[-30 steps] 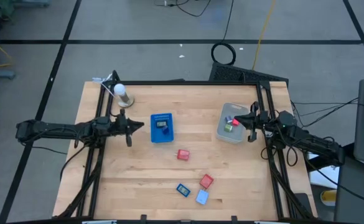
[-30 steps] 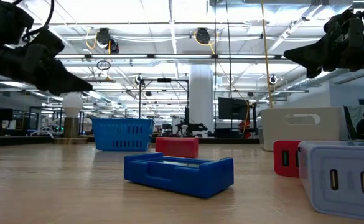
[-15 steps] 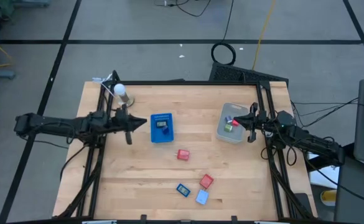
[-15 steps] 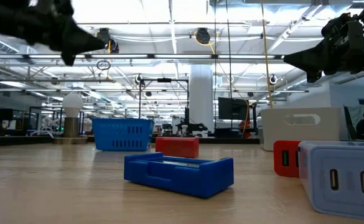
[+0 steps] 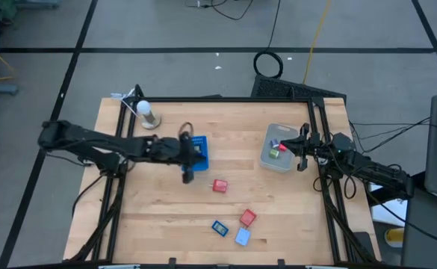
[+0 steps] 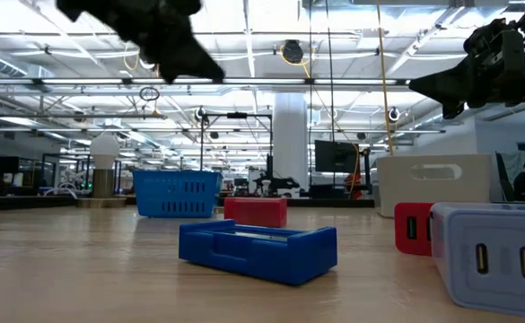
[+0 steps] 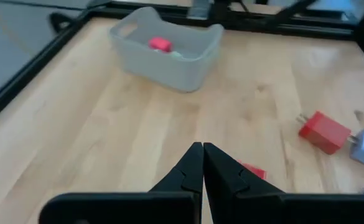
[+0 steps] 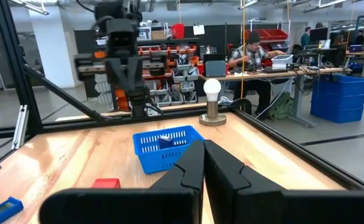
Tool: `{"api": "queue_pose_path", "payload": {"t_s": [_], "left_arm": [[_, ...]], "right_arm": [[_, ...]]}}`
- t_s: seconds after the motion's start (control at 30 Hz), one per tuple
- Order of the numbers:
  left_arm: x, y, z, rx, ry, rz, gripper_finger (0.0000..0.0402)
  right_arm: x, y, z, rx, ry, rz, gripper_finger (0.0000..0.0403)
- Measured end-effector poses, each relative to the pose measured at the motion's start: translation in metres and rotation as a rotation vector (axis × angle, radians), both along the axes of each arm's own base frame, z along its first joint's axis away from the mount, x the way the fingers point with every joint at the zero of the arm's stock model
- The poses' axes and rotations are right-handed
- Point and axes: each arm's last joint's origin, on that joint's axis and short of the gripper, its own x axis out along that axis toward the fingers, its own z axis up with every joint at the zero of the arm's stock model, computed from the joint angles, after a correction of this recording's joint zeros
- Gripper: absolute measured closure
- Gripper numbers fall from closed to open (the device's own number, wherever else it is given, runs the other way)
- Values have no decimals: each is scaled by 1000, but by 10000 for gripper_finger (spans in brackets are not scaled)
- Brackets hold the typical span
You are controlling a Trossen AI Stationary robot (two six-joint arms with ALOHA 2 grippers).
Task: Pick & Place Office items
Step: Put the top red charger adapter into the white bin
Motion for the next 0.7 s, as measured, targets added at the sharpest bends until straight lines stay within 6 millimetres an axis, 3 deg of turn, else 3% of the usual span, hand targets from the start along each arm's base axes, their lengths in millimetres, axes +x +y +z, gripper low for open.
{"api": "queue_pose_path", "payload": {"t_s": [0.2,0.5,0.6,0.7], "left_arm": [[35,-7,-2,12,44,-80,390],[40,-9,2,24,17,-90,357],[46,-12,-9,5,66,-88,349],[54,-17,-32,-1,228,-91,342]], "right_arm": [[0,0,-1,3,7,0,399],[0,0,-2,6,17,0,399],[0,0,-1,3,9,0,399],[0,0,-1,2,5,0,399]]}}
